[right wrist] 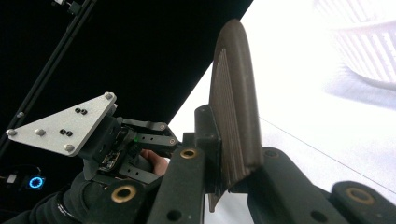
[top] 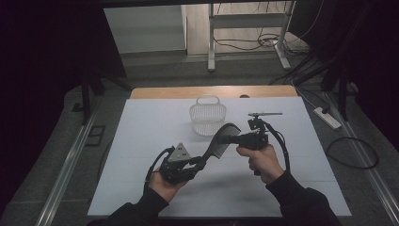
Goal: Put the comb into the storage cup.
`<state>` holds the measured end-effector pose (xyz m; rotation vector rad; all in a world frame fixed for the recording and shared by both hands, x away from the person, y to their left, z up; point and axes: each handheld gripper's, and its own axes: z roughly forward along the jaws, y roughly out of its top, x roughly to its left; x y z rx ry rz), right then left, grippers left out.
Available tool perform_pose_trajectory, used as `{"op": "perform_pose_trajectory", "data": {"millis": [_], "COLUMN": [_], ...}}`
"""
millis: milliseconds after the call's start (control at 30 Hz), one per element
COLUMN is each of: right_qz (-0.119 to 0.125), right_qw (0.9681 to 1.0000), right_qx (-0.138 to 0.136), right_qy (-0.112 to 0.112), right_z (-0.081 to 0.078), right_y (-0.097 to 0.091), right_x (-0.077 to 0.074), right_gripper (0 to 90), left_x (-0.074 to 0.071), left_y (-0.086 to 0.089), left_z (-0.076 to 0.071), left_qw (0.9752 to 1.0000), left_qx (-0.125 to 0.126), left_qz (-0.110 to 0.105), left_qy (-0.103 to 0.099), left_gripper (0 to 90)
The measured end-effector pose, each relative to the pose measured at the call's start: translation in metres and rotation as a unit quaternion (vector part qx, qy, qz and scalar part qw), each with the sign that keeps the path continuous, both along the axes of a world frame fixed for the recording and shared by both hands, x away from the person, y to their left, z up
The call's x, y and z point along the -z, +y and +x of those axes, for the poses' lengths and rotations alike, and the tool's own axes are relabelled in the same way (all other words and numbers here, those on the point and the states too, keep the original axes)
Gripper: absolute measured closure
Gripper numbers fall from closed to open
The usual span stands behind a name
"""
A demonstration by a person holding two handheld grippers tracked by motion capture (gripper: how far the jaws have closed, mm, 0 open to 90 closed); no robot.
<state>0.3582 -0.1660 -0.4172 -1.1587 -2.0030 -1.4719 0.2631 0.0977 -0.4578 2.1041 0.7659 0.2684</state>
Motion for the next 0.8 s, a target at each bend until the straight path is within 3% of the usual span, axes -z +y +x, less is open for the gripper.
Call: {"op": "perform_pose_trajectory", "data": {"millis": [133, 500, 800], "right_qz": [-0.001, -0.006, -0.004], "right_qw": [1.0000, 0.9996, 0.9990], "right_qx": [0.002, 0.007, 0.008], "right_qy": [-0.005, -0.028, -0.045], "right_z": [-0.0008, -0.0026, -0.0037], "right_y": [0.0003, -0.0027, -0.0067], "right_x": [-0.0002, -0.0020, -0.0041], "right_gripper": [85.9, 85.9, 85.8], "left_x": [-0.0001, -0.0012, -0.0020], "left_y": [-0.0006, 0.0046, 0.0086], "left_z": [-0.0004, 0.0030, 0.0025], "left_qw": [1.0000, 0.9994, 0.9990], "left_qx": [0.002, 0.002, -0.005], "left_qz": [-0.001, -0.023, -0.028], "left_qy": [0.000, 0.026, 0.033], "left_gripper": [68.2, 48.2, 32.0]}}
